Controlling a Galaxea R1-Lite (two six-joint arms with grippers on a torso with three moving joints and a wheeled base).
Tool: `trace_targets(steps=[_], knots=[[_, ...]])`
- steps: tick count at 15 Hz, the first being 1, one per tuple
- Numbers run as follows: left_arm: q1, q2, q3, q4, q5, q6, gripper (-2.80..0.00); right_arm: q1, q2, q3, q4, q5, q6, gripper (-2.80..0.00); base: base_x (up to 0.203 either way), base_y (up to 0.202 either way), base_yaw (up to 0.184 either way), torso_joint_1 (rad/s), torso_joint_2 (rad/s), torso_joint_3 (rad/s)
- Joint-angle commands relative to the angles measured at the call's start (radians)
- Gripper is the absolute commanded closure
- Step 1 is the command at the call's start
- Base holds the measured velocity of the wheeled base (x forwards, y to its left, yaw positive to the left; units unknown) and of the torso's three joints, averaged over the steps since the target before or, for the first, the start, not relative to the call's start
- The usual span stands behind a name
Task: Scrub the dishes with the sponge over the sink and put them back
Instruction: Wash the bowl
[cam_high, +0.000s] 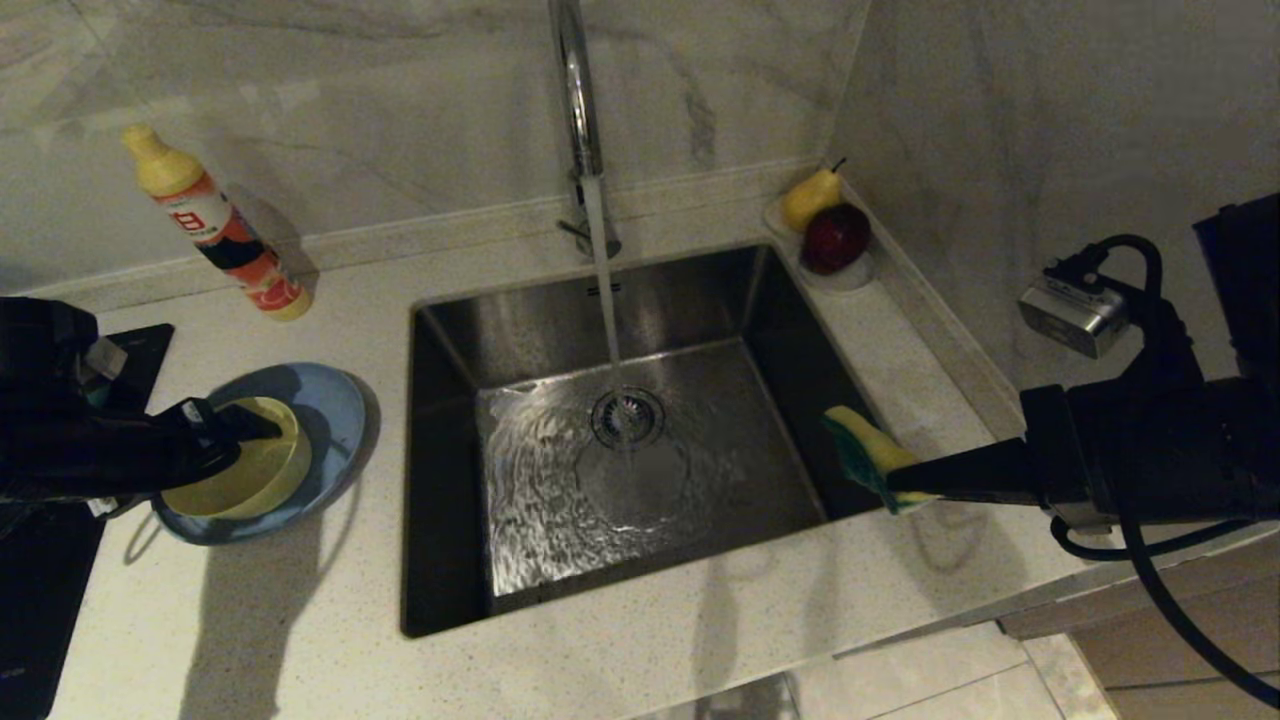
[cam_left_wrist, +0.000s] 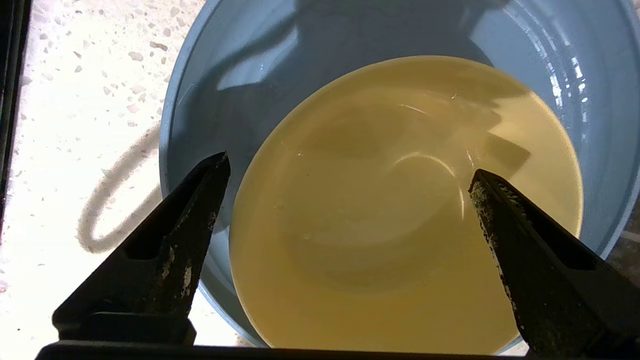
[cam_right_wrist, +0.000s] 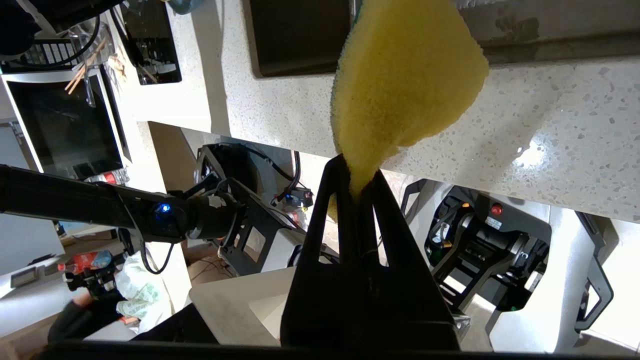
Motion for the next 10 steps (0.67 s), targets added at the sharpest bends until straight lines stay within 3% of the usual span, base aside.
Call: trace_targets(steps=[1,4,5,10], knots=[[-0.001,0.005,0.000,0.001,0.000,0.005,-2.80,0.000,-0.005,0.000,0.001,0.003,0.003,0.00,0.000,0.000,0.000,0.000,0.00,0.000],[-0.001,0.008,0.002,0.006,0.000,0.013,-2.80,0.000,-0.004,0.002,0.001,0.003,0.003,0.00,0.000,0.000,0.000,0.000,0.00,0.000],[0.001,0.008,0.002,0.006,0.000,0.017,0.00,0.000,-0.006,0.002,0.001,0.003,0.003,0.00,0.000,0.000,0.000,0.000,0.00,0.000],[0.001,0.008,0.002,0.000,0.004,0.017,0.00,0.000,-0.008,0.000,0.001,0.003,0.003,0.00,0.000,0.000,0.000,0.000,0.00,0.000]])
